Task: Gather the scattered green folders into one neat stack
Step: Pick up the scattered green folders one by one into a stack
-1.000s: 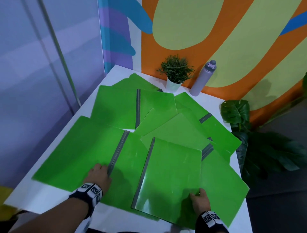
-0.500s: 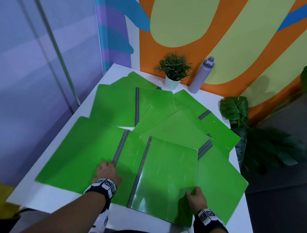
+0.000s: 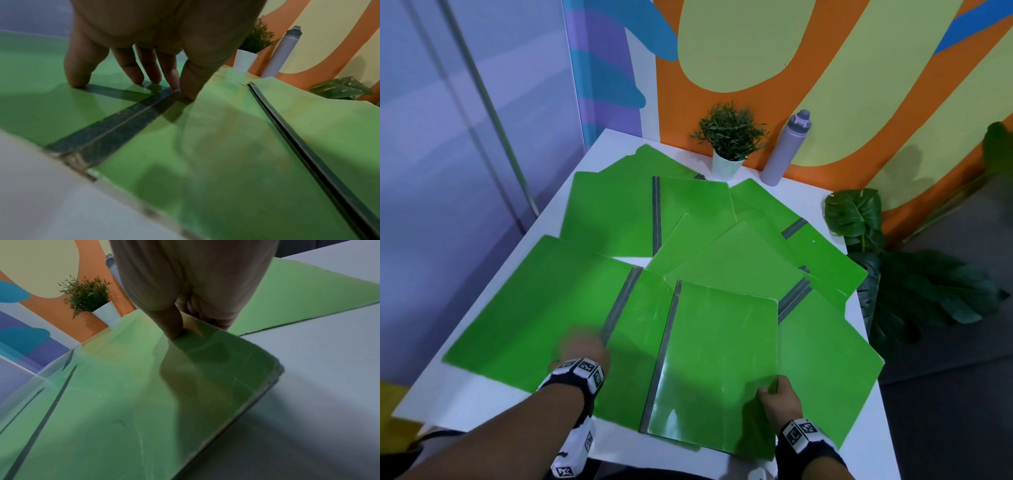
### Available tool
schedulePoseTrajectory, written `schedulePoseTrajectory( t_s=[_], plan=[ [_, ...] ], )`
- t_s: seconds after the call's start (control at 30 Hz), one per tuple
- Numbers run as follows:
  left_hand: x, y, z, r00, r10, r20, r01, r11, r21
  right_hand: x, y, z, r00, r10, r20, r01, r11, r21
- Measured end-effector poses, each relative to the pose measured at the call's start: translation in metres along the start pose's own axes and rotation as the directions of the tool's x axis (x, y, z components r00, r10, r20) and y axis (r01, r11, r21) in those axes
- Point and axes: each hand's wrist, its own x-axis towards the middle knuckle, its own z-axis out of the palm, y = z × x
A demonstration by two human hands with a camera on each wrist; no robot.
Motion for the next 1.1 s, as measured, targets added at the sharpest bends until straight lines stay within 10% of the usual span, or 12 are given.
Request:
schedulePoseTrajectory(
  t_s=[0.3,0.53,0.93,1.1],
  plan=[
    [-0.004,0.005,-0.017,0.997,-0.033,0.064,0.027,0.996,0.087,-0.006,-0.004,-0.001,0.999,0.031,0.023,-0.032,0.999,0.03],
    [-0.022,0.005,-0.059,0.984,-0.028,-0.174,-0.017,0.967,-0.253,-0.006,-0.011,-0.027,0.999,0.04,-0.02,-0.028,0.907,0.421],
    [-0.063,-0.013,-0.199,0.761,-0.009,-0.648,-0.332,0.854,-0.401,-0.011,-0.062,-0.04,0.994,-0.109,-0.01,0.08,0.66,0.747],
    [-0.067,0.002,-0.167,0.869,0.113,-0.482,-0.376,0.784,-0.495,-0.016,-0.078,-0.023,0.984,-0.172,0.036,0.081,0.621,0.779]
  ],
)
